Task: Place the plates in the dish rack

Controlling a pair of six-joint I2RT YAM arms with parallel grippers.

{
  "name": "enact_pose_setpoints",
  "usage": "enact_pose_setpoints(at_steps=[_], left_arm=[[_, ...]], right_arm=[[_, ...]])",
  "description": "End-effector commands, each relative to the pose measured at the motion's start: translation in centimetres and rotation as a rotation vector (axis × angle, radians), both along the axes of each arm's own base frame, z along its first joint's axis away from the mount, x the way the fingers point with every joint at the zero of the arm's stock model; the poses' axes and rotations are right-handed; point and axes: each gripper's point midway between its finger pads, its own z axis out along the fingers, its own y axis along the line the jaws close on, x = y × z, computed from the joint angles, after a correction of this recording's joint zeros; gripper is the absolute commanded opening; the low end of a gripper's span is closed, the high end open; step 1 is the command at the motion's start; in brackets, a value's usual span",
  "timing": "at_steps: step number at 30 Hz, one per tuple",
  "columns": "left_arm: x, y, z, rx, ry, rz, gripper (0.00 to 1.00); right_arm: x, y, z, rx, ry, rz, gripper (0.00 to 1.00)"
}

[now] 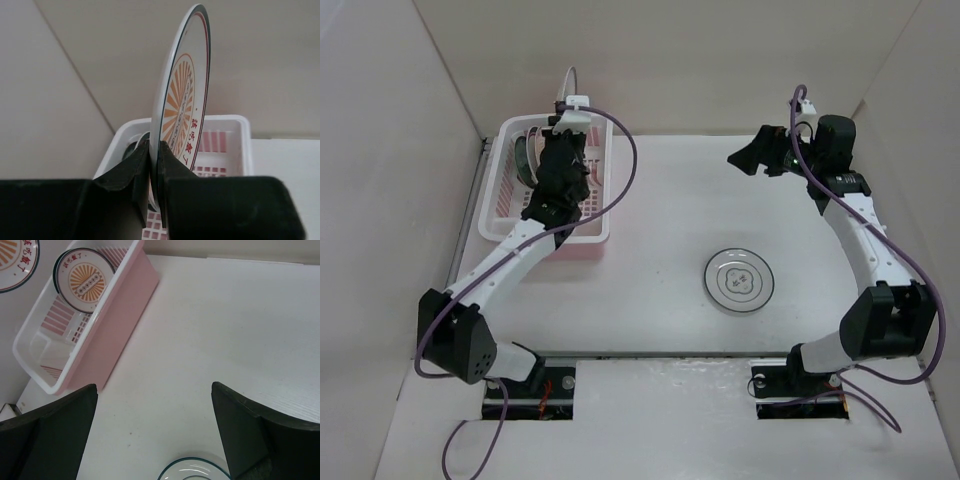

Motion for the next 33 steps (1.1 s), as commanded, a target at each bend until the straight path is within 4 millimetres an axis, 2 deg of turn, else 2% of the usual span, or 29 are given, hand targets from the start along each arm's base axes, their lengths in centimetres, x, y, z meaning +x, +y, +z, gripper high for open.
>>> enact_pose_setpoints(at_steps=[1,2,4,5,7,9,11,12,13,16,18,20,23,27,33], left_arm=[[-1.0,3.9,2.4,0.005,-0.154,0.201,0.0],[-0.3,3.4,1.5,0.013,-0.138,0.188,0.0],[0.7,4.6,0.9,-0.019,-0.131,0.217,0.0],[1.6,4.7,-0.7,-0.011,-0.092,0.224,0.0],[2.4,5.5,-1.3,-0.039,-0.088,0.235,0.0],[3.5,5.5,-2.7,-0.034,-0.06,0.216,0.0],[4.2,5.8,-2.9,-0.048,-0.057,0.203,0.0],[4.4,5.4,-3.7,-0.065,-0.034,0.183,0.0],[5.0,6.2,-3.9,-0.077,-0.028,0.192,0.0],[6.6,5.3,-6.0,-0.109,0.039,0.137,0.0],[7.5,4.8,-6.3,-0.125,0.059,0.101,0.0],[8.1,4.3,-7.9,-0.135,0.105,0.09,0.0],[8.8,3.8,-8.8,-0.138,0.131,0.079,0.0],[9.4,4.3,-11.0,-0.132,0.174,0.106,0.0],[9.4,4.6,-13.1,-0.124,0.216,0.13,0.0]], right_arm=[[0.0,0.2,1.3,0.012,-0.036,0.005,1.0],[0.0,0.2,1.3,0.012,-0.036,0.005,1.0],[-0.1,0.7,0.9,0.012,-0.027,0.015,1.0],[-0.3,1.1,0.9,0.012,-0.027,0.026,1.0],[-0.4,1.5,0.9,0.012,-0.027,0.035,1.0],[-0.2,1.8,0.4,0.009,-0.016,0.036,1.0],[-0.2,1.8,0.4,0.009,-0.016,0.036,1.0],[-0.4,2.2,0.4,0.009,-0.016,0.045,1.0],[-0.4,2.2,0.4,0.009,-0.016,0.045,1.0],[-0.2,2.2,0.0,0.002,-0.013,0.047,1.0],[-0.2,2.2,0.0,0.002,-0.013,0.047,1.0],[-0.3,2.3,0.0,0.005,-0.013,0.056,1.0],[-0.4,2.6,0.0,-0.002,-0.019,0.067,1.0],[-0.4,2.6,0.0,-0.002,-0.019,0.067,1.0],[-0.4,2.6,0.0,-0.002,-0.019,0.067,1.0]])
